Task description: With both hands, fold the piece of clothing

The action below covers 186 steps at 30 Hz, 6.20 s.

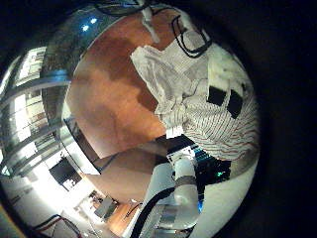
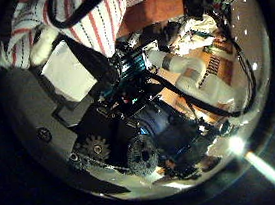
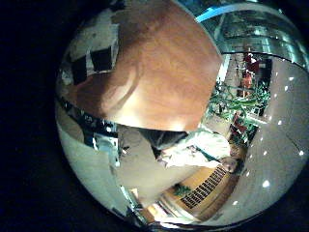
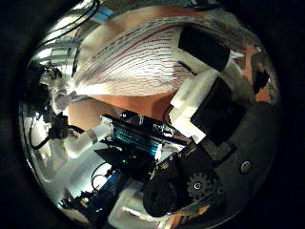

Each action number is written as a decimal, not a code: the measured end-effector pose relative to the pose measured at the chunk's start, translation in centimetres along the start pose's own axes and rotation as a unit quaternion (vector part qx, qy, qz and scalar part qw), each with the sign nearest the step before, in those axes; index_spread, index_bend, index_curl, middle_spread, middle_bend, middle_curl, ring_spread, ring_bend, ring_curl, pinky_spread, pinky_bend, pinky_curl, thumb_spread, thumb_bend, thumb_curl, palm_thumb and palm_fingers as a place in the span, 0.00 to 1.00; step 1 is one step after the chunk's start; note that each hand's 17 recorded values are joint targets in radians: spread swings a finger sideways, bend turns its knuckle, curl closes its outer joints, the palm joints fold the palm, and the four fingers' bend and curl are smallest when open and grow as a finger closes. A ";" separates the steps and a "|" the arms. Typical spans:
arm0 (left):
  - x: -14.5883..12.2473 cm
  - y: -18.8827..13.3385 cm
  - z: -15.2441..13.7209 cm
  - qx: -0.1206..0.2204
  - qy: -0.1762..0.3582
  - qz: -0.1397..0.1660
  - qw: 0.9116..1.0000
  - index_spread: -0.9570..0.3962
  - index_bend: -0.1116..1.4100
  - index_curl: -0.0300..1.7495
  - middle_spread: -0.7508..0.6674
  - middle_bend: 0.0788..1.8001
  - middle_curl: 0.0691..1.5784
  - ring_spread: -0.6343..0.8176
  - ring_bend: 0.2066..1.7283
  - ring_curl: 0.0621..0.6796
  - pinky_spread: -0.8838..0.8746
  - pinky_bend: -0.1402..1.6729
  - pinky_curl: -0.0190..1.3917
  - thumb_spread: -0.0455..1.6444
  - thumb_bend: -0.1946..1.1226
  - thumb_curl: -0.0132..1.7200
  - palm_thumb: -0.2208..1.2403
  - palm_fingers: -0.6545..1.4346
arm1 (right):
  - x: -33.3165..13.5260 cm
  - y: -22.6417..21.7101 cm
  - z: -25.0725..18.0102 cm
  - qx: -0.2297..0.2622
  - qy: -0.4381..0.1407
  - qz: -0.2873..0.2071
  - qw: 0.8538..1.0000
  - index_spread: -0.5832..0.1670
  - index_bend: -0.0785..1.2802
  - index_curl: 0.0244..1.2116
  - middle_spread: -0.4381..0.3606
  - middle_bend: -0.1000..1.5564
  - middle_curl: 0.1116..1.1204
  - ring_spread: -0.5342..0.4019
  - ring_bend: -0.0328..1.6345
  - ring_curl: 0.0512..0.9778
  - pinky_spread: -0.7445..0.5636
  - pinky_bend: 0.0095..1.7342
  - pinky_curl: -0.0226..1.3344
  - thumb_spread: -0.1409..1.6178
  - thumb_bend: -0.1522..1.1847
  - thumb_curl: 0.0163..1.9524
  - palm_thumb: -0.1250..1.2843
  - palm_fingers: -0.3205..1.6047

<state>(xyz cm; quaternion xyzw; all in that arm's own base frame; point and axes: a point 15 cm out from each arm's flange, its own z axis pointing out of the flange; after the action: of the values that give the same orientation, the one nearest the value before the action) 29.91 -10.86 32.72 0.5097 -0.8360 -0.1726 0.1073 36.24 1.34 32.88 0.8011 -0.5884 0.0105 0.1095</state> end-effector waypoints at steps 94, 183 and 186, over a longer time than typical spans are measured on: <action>-5.5 -5.3 10.3 0.030 0.040 -0.075 0.996 0.72 0.19 0.24 0.71 0.06 0.17 0.64 0.32 0.32 0.76 0.30 0.28 0.70 0.13 0.19 0.41 0.36 | 1.1 -6.3 19.4 -0.190 0.035 -0.068 0.979 0.19 0.32 0.40 0.20 0.44 0.44 0.24 0.56 0.39 0.32 0.45 0.27 0.65 0.11 0.21 0.64 0.84; -6.6 3.8 4.8 0.052 0.089 -0.166 0.981 0.72 0.17 0.19 0.67 0.07 0.20 0.52 0.38 0.32 0.66 0.35 0.27 0.70 0.13 0.19 0.42 0.37 | -9.1 0.7 -5.5 0.004 -0.053 -0.089 0.995 0.39 0.19 0.23 0.60 0.21 0.28 0.69 0.45 0.26 0.86 0.47 0.26 0.80 0.10 0.25 0.67 0.18; -5.2 4.0 3.5 0.052 0.093 -0.170 0.980 0.72 0.17 0.19 0.68 0.07 0.20 0.52 0.39 0.32 0.66 0.36 0.27 0.70 0.13 0.19 0.41 0.37 | -8.8 2.1 -6.3 -0.001 -0.052 -0.086 0.995 0.41 0.18 0.24 0.62 0.21 0.27 0.71 0.44 0.25 0.86 0.45 0.25 0.80 0.09 0.24 0.63 0.18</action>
<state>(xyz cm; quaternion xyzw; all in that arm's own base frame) 27.80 -3.95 31.08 0.6628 -0.7317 -0.0965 0.1266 32.25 10.21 38.13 0.8478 -0.5226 -0.0410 0.0799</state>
